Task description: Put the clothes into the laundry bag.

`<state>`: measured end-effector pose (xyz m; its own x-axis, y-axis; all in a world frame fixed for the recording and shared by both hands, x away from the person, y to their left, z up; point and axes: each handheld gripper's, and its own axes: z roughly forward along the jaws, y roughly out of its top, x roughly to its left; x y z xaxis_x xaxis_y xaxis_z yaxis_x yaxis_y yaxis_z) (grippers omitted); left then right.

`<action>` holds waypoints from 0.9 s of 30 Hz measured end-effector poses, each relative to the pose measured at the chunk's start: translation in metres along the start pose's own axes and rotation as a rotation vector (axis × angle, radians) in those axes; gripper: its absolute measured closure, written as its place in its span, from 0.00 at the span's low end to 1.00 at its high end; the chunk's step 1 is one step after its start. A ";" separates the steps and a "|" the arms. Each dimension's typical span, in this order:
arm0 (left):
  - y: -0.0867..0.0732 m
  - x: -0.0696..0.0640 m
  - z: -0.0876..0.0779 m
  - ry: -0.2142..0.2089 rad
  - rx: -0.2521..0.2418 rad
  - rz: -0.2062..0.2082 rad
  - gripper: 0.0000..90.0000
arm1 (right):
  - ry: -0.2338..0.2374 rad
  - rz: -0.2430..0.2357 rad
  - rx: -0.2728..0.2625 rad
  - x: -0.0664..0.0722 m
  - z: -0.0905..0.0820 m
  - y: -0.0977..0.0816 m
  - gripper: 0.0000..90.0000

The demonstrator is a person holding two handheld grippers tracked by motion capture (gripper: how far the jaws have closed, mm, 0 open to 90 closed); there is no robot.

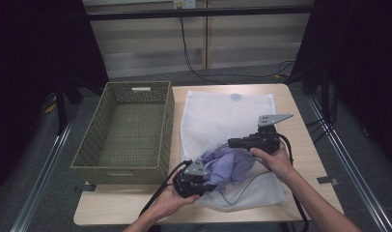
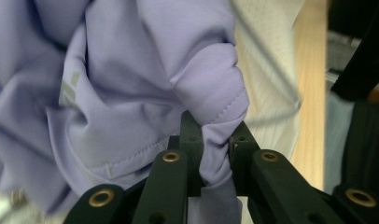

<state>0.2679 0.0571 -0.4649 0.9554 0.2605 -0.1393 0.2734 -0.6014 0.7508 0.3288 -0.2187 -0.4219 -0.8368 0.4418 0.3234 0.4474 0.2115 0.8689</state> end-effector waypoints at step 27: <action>0.039 0.028 0.056 0.009 -0.025 -0.049 0.90 | 0.013 0.007 0.040 0.005 0.003 -0.010 1.00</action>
<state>0.3116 -0.0012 -0.4753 0.9399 0.2959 -0.1703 0.3166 -0.5687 0.7592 0.3208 -0.2163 -0.4302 -0.8378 0.4316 0.3343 0.4651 0.2438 0.8510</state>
